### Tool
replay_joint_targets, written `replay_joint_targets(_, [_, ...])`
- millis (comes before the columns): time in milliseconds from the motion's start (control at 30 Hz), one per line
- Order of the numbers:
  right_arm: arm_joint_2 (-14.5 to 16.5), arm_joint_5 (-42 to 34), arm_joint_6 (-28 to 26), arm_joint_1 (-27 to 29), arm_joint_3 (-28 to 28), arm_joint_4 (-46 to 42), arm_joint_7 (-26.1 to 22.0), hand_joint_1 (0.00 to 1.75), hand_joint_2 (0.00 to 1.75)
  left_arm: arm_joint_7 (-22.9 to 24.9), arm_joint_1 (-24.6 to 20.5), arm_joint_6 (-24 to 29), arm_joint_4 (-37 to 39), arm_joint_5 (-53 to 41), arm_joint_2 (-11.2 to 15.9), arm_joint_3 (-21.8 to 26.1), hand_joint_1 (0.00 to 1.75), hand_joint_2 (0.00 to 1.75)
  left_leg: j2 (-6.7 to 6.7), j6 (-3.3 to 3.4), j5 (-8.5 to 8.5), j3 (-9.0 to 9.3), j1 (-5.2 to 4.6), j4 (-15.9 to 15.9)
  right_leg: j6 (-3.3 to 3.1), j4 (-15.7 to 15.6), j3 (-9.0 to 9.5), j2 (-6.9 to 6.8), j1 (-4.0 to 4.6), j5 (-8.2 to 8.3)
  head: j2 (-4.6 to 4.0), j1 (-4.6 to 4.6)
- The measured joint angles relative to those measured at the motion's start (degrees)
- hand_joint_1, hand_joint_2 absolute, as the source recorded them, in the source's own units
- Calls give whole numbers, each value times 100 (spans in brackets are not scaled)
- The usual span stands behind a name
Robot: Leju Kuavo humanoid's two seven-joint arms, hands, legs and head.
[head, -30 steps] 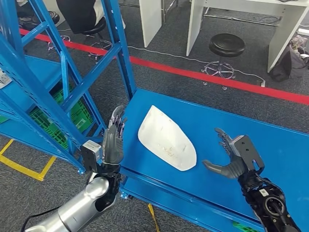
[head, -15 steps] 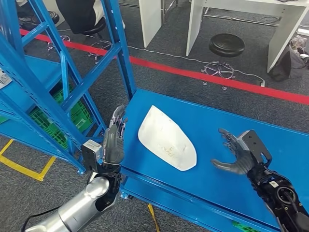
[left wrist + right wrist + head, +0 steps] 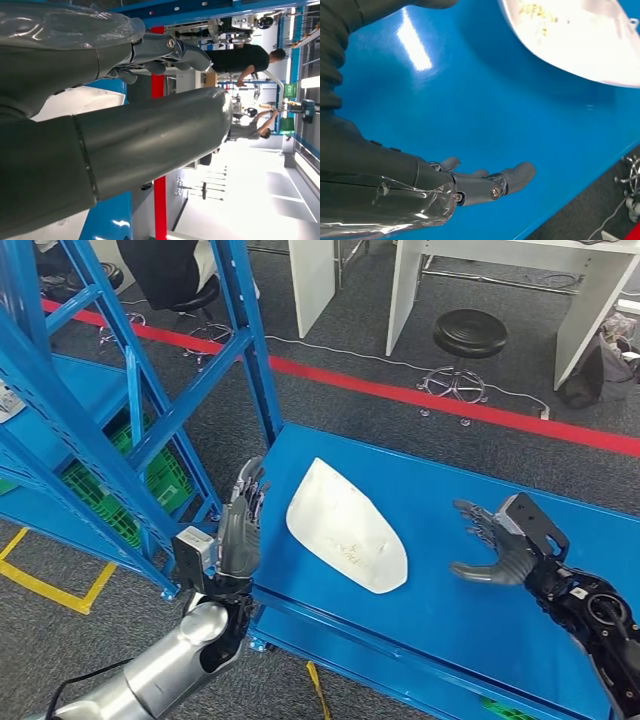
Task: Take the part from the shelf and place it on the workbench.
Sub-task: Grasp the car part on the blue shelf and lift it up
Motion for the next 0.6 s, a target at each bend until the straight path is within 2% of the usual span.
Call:
replay_joint_targets(200, [19,145,226,-183,192,398,-130,0,175,-45,-31,-34,72,19,-2,-1,0,0,-1,0,0,-2,0,0,0,0,0,-2,0,0,0,-1])
replay_joint_targets(433, [118,98,626,-300,416,660,-38,0,175,-50,-93,-67,155,42,-29,-1,0,0,-1,0,0,-2,0,0,0,0,0,-1,0,0,0,0])
replay_joint_targets(600, [197,75,689,-352,524,777,-24,0,175,-50,-119,-67,199,51,-55,-1,0,0,-1,0,0,-1,0,0,0,0,0,-1,0,0,0,0])
